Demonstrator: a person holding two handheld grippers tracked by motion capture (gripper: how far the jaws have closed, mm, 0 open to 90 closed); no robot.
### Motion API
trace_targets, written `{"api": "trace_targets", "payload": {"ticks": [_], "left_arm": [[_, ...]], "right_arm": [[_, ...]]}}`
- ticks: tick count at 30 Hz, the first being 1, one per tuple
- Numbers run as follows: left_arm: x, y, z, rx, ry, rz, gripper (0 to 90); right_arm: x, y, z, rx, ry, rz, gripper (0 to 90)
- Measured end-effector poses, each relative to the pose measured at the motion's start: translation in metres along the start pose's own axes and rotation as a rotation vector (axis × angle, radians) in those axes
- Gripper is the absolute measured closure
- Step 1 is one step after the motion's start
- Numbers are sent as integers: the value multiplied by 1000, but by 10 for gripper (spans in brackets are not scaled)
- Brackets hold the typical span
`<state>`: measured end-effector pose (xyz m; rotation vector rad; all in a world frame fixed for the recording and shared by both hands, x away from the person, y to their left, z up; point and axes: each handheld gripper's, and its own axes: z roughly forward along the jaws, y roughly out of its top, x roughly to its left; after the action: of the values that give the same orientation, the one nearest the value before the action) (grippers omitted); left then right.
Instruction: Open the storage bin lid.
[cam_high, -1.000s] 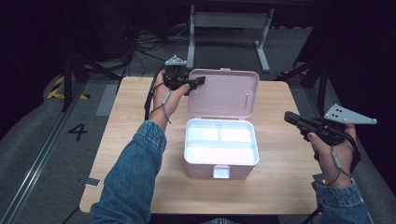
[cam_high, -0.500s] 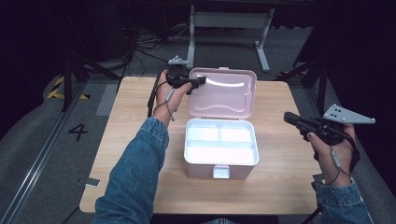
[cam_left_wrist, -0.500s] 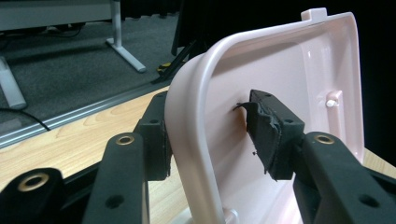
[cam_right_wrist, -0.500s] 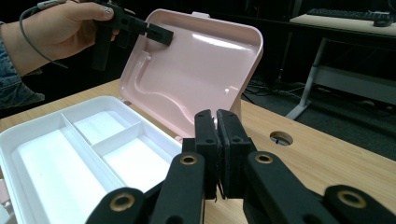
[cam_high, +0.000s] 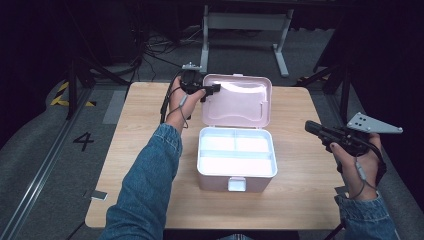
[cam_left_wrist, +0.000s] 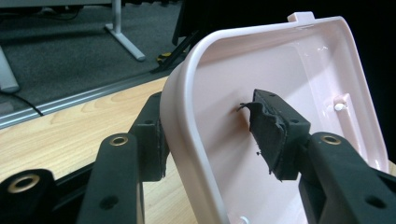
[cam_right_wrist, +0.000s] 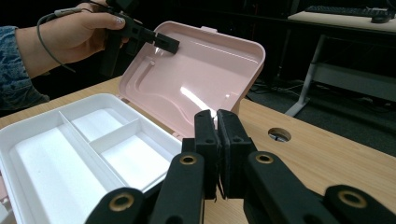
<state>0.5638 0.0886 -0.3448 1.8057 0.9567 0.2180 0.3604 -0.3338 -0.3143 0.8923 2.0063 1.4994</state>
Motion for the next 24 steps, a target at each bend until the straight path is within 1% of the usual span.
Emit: {"api": "trace_targets", "payload": {"ticks": [3,4,8,11,13,15,17,18,19,20,24], "left_arm": [[2,-2,2,1,-1,-2,490],[3,-2,3,5,1,-8,490],[5,-3,7,24,8,-9,478],[9,-6,12,39,12,-14,466],[11,-8,14,40,10,-15,464],[13,-10,16,53,26,-8,466],[16,-12,19,65,25,-10,466],[17,-13,20,66,24,-12,465],[17,-14,20,78,27,-15,464],[18,-16,22,76,26,-25,464],[21,-19,25,93,27,-33,458]], "right_arm": [[0,0,0,1,2,0,877],[0,0,1,3,4,0,876],[0,-1,0,6,8,4,875],[-1,-2,-1,4,4,6,874],[-1,-2,-1,3,3,5,874],[-2,-1,-3,-3,-2,10,873],[-3,-1,-4,-4,-6,13,872],[-4,-1,-4,-4,-7,10,872],[-4,-1,-3,-2,-6,12,872],[-4,-2,-3,0,-4,13,871],[-4,-2,-1,6,-2,9,869]]}}
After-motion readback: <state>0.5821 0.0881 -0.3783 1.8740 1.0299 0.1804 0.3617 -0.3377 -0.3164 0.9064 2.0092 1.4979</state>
